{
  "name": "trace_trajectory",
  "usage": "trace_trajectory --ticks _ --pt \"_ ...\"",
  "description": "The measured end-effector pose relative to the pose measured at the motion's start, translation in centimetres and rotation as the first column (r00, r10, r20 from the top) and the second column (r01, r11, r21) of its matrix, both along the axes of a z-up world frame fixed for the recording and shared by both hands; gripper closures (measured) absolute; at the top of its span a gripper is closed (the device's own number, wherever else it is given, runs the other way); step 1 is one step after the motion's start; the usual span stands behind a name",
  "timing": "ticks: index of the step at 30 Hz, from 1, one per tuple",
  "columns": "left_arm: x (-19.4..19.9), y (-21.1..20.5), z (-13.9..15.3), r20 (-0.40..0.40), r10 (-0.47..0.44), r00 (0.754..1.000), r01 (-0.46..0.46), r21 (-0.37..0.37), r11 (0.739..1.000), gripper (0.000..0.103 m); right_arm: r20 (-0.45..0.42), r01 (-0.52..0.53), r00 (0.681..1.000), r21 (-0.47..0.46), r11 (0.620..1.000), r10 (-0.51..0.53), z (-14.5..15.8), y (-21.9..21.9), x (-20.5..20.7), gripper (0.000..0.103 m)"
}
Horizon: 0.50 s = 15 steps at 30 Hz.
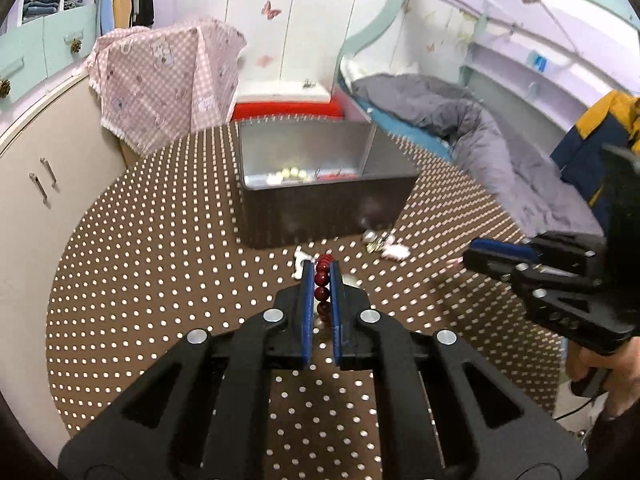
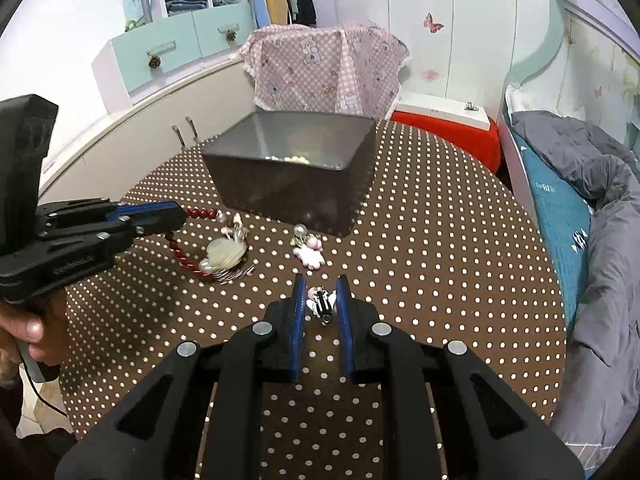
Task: Organize jewelry
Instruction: 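Grasp the small white charm with the right tool while the left tool grasps the red bead bracelet, then carry the red bracelet and white charm over the grey box and release both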
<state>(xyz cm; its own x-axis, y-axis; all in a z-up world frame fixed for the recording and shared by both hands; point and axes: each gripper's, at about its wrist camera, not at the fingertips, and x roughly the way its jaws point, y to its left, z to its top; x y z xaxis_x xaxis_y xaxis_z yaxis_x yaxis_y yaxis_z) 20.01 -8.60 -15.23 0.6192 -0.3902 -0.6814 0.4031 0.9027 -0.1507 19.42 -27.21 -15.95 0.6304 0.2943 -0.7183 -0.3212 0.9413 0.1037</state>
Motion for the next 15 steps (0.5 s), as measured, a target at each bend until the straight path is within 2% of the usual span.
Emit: trace_trajectory --ticks 15 --pt "-1.7 2.0 6.7 0.143 -0.021 0.989 0.031 -0.074 0.997 0.096 0.104 -0.028 0.994 0.020 0.999 0.026 4.7 1.4 -0.4 0.089"
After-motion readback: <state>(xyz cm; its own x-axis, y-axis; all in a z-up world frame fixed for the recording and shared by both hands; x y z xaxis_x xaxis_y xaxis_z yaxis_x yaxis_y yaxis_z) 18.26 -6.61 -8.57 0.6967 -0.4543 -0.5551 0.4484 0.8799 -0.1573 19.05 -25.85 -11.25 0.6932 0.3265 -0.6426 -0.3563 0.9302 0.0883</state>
